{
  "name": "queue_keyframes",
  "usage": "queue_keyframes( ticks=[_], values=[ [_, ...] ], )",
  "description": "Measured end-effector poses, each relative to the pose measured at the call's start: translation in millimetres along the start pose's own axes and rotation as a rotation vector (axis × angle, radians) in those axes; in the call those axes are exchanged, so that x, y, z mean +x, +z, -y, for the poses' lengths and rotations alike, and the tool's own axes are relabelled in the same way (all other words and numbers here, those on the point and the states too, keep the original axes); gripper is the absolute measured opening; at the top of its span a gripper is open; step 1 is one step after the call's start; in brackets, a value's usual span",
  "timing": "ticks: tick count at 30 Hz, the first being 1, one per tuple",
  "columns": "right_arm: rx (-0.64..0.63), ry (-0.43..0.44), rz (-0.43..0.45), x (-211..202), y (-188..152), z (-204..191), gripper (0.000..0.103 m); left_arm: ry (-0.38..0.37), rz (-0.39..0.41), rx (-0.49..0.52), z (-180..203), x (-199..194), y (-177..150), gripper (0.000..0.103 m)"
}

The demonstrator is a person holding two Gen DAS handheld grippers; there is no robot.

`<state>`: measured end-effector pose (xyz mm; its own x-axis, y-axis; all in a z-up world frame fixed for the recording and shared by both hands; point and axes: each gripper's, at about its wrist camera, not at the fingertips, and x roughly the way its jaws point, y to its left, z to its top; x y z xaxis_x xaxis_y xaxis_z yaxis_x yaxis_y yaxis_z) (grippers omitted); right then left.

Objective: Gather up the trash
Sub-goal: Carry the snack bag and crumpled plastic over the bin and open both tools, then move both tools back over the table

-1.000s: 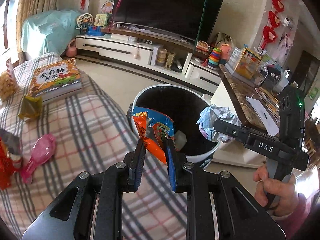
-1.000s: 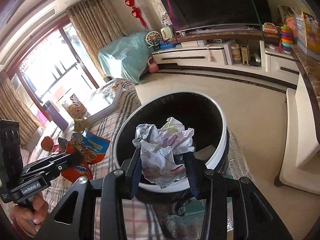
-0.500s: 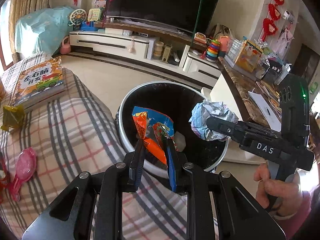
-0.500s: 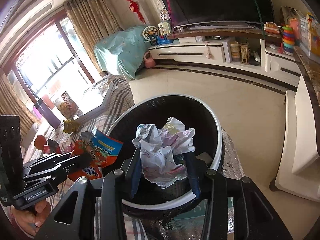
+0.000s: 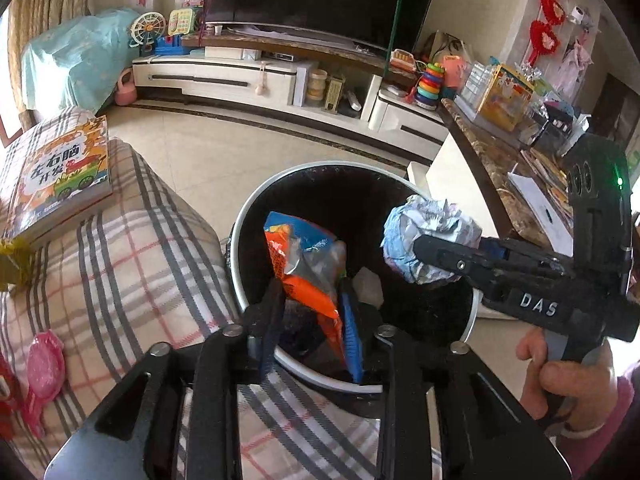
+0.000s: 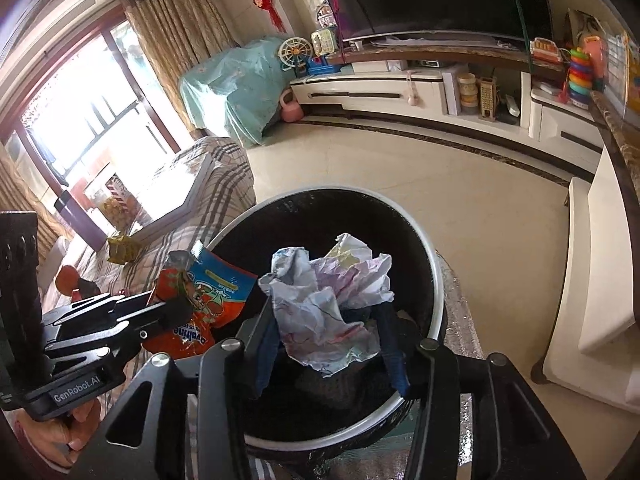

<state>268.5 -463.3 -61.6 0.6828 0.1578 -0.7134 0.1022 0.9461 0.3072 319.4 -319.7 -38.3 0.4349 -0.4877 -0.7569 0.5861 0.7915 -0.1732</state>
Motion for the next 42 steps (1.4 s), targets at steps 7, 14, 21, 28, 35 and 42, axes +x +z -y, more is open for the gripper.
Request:
queue_keyframes(
  ticks=[7,14,21,28,35,42],
  values=[
    [0.023,-0.001,0.026,-9.8,4.0,5.9,0.066,0.002,0.010,-0.019,-8.3,-7.5,-9.8,0.055],
    [0.033,0.013,0.053,-22.4,-6.0,2.0,0.077,0.009,0.038,-0.077,-18.4,-26.4,-33.3,0.066],
    [0.062,0.048,0.068,-29.4,-27.7,-11.1,0.085,0.032,0.067,-0.161,-41.8,-55.0,-72.9,0.068],
    [0.066,0.104,0.080,-33.1,-49.5,-38.6,0.090,0.045,0.064,-0.246,-71.1,-79.9,-113.0,0.069],
    [0.011,0.135,0.057,-30.1,-63.7,-76.9,0.090,0.080,0.074,-0.307,-100.5,-106.0,-143.8,0.069],
    [-0.032,0.175,0.012,-17.6,-77.7,-112.8,0.090,0.119,0.104,-0.383,-135.6,-134.1,-173.1,0.071]
  ],
)
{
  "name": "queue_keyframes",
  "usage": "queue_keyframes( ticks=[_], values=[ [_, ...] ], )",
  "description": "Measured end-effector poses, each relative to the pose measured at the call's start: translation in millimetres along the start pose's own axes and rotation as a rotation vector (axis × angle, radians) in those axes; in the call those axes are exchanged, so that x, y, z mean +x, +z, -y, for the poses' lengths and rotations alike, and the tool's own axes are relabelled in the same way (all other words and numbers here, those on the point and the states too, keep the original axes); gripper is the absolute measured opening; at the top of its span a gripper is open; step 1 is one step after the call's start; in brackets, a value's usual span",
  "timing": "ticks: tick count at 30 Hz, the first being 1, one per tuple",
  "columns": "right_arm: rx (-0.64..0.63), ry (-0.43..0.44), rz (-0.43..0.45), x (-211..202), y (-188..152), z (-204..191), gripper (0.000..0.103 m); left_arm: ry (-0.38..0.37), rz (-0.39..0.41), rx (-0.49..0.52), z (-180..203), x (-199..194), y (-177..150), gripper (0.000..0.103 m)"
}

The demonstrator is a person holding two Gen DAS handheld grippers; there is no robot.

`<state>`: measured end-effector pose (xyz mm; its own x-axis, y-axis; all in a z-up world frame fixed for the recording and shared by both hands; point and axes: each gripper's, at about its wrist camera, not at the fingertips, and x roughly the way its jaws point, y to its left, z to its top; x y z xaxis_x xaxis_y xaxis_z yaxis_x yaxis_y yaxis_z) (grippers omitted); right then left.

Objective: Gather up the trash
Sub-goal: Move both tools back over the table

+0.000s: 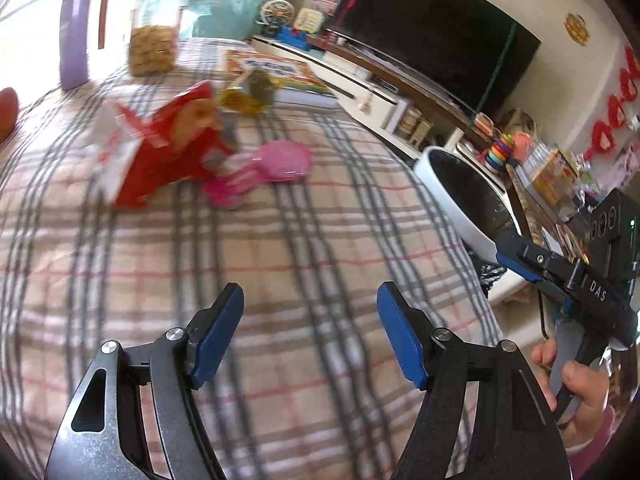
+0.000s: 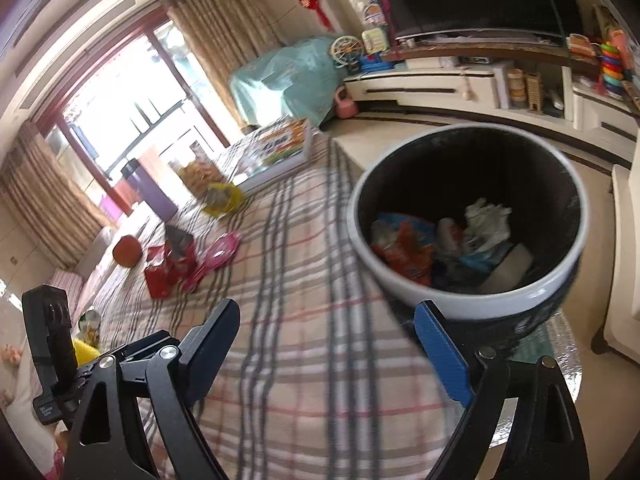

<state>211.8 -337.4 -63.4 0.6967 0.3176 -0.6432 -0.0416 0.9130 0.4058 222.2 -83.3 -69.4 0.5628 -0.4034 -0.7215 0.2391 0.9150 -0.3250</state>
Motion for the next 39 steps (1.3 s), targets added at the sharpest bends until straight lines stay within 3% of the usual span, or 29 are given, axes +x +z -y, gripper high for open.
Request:
queue_keyframes(
  ticks=[14,22,31,35,36,37,38,39],
  values=[
    [-0.098,0.036,-0.053,32.3,-13.5,-56.2,0.090,0.084,0.041,-0.154,-75.1,-20.4,-3.1,0.073],
    [-0.105,0.043,-0.063,43.5,-13.4,-64.9,0.090,0.089,0.064,-0.184,-92.0,-12.2,25.6,0.082],
    [-0.117,0.039,-0.065,50.2,-8.3,-66.4,0.090,-0.013,0.118,-0.399,-131.5,5.0,60.0,0.084],
    [-0.123,0.042,-0.089,61.7,-8.3,-70.4,0.090,-0.025,0.139,-0.440,-138.3,12.3,65.6,0.084],
    [-0.125,0.042,-0.096,64.2,-8.4,-72.1,0.090,0.005,0.140,-0.422,-137.8,15.2,66.9,0.083],
    [-0.131,0.045,-0.105,68.4,-8.7,-75.0,0.090,0.024,0.135,-0.410,-138.0,17.1,67.0,0.072],
    [-0.138,0.050,-0.109,72.0,-8.5,-78.2,0.090,0.023,0.128,-0.400,-139.1,19.3,67.1,0.062],
    [-0.146,0.054,-0.112,75.0,-8.2,-81.2,0.090,-0.001,0.120,-0.394,-139.9,20.1,66.1,0.061]
  ],
)
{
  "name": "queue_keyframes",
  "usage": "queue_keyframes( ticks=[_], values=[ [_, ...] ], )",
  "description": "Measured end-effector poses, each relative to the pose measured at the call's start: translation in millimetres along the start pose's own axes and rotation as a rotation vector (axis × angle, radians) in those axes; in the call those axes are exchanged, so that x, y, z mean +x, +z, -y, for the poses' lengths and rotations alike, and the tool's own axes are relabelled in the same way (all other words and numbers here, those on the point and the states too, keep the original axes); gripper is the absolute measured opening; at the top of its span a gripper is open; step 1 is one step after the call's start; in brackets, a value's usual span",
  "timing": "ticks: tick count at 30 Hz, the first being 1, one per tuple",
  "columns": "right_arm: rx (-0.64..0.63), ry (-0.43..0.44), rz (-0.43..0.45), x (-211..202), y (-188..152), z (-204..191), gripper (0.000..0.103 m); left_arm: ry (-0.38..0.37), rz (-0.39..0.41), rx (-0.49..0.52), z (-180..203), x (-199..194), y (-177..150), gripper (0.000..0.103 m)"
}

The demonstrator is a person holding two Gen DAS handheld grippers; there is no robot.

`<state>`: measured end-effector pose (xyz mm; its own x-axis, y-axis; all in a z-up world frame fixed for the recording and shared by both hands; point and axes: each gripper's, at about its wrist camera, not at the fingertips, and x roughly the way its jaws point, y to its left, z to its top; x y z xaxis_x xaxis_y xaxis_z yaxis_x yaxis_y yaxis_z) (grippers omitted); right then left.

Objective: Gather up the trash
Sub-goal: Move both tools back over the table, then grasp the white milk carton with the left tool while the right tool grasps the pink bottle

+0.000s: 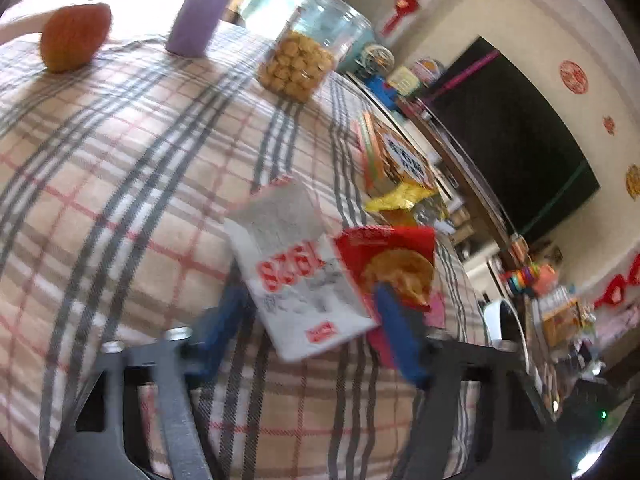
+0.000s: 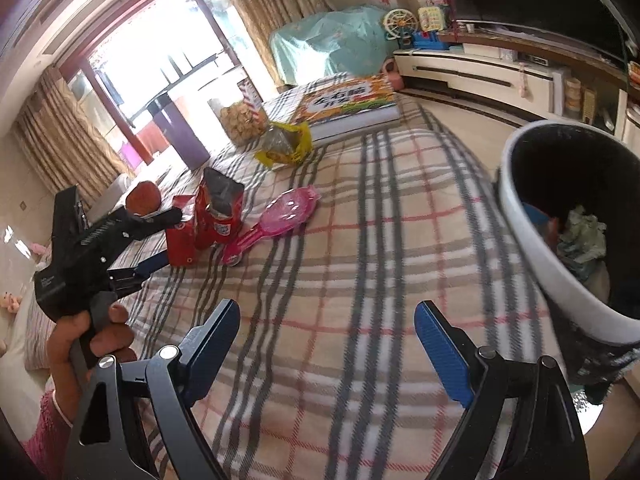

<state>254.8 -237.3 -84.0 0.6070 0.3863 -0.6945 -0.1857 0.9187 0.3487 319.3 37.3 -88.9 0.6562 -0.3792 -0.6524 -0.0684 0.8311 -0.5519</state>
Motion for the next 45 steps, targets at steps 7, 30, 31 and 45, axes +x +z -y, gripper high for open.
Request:
queue_keyframes(
  ticks=[7,30,31,45],
  values=[
    [-0.008,0.046,-0.033,32.7,14.1,-13.2,0.088,-0.016,-0.048,0.119,-1.9,-24.7,-5.6,0.060],
    [0.004,0.028,-0.049,38.1,13.1,-12.9,0.020,0.170,-0.109,0.357,5.0,-46.3,-63.7,0.066],
    [0.017,0.033,-0.055,36.4,10.7,-10.2,0.020,0.183,-0.099,0.351,4.7,-45.3,-64.4,0.067],
    [-0.573,-0.044,-0.088,50.9,27.2,-57.4,0.073,0.147,-0.092,0.361,-11.6,-49.2,-58.3,0.057]
  ],
)
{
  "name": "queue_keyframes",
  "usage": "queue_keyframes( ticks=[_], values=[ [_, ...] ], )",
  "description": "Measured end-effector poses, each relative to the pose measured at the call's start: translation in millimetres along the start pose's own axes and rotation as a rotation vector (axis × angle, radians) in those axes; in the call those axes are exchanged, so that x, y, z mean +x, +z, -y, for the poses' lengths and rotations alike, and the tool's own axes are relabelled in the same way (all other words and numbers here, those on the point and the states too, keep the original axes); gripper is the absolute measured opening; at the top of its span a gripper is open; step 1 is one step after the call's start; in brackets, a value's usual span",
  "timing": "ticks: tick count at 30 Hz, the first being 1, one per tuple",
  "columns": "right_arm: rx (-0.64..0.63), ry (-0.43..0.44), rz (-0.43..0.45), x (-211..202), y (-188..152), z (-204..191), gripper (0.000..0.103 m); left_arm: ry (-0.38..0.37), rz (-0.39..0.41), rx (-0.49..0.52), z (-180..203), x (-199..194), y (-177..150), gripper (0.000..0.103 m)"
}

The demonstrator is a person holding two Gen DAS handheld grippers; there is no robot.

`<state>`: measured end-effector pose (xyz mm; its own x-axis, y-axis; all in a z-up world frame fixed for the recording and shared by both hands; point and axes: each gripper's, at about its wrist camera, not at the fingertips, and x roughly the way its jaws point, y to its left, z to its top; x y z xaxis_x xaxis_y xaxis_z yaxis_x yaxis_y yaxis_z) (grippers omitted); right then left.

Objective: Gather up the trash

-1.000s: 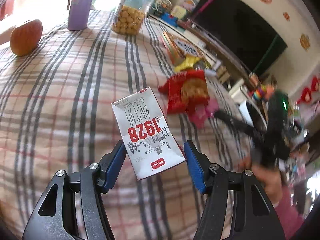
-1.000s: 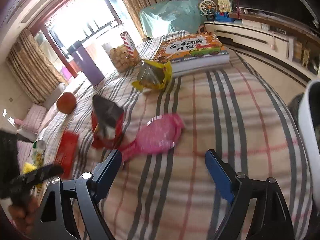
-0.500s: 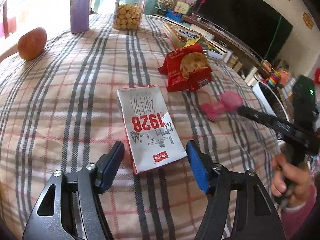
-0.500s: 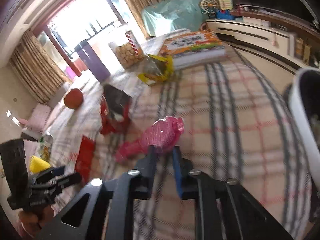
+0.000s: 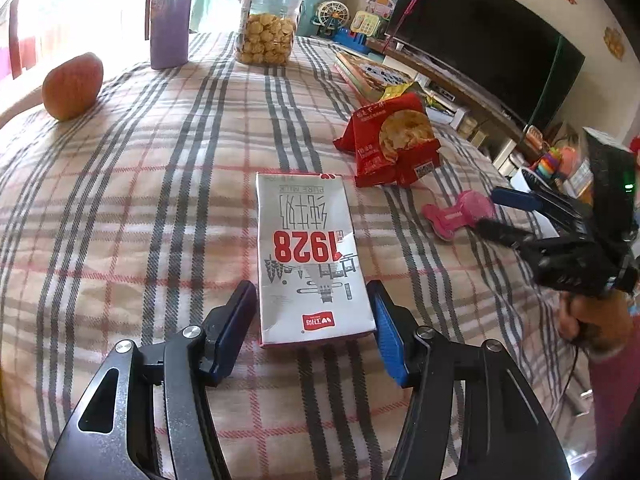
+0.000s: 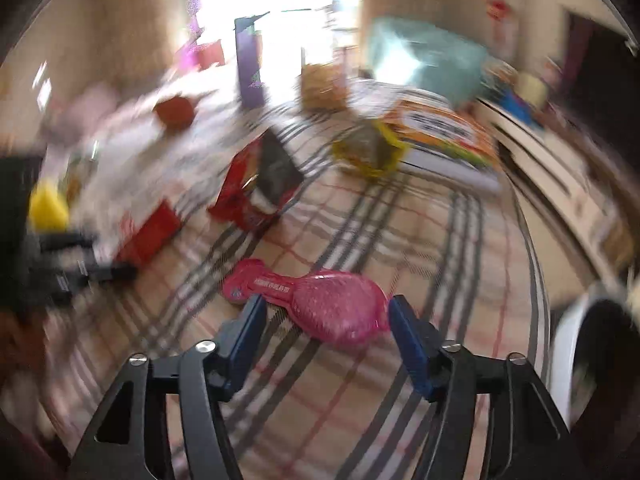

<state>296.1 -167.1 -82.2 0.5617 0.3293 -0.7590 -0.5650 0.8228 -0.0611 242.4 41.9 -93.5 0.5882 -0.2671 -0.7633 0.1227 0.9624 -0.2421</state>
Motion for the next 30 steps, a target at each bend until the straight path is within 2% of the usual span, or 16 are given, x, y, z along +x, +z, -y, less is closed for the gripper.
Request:
queue_keyframes(
  ticks=[3,5,7,9,11,18,19,26,28,30],
  values=[
    [-0.107,0.003,-0.071,16.8,6.7,-2.0,0.074,0.005,0.008,0.004,1.2,0.2,-0.6,0.057],
    [-0.127,0.033,-0.114,27.3,7.9,1.4,0.073,0.008,0.009,0.004,1.3,0.8,-0.2,0.057],
    [-0.072,0.071,-0.123,29.2,8.9,8.3,0.059,0.014,0.010,0.005,2.4,0.8,0.1,0.057],
    [0.005,0.071,-0.107,21.9,7.4,15.6,0.018,0.021,0.010,0.003,3.0,1.2,0.8,0.057],
    [0.095,0.076,-0.094,13.5,1.6,24.1,0.016,0.029,0.010,0.000,3.9,1.6,1.0,0.057],
    [0.367,0.198,-0.002,-26.7,-37.1,36.6,0.016,0.037,0.030,-0.028,4.0,3.6,5.0,0.057],
    [0.381,0.206,-0.006,-29.5,-40.5,35.6,0.016,0.033,0.030,-0.027,4.3,3.5,4.9,0.053],
    [0.435,0.140,-0.017,-26.0,-56.4,24.7,0.018,0.002,0.035,0.019,23.1,0.3,-1.8,0.053],
    [0.424,0.095,0.000,-27.9,-53.5,21.8,0.026,0.000,0.032,0.030,27.6,-0.1,-4.6,0.053],
    [0.414,0.055,0.020,-30.9,-51.3,19.8,0.042,-0.001,0.031,0.032,29.0,0.1,-5.6,0.053]
  ],
)
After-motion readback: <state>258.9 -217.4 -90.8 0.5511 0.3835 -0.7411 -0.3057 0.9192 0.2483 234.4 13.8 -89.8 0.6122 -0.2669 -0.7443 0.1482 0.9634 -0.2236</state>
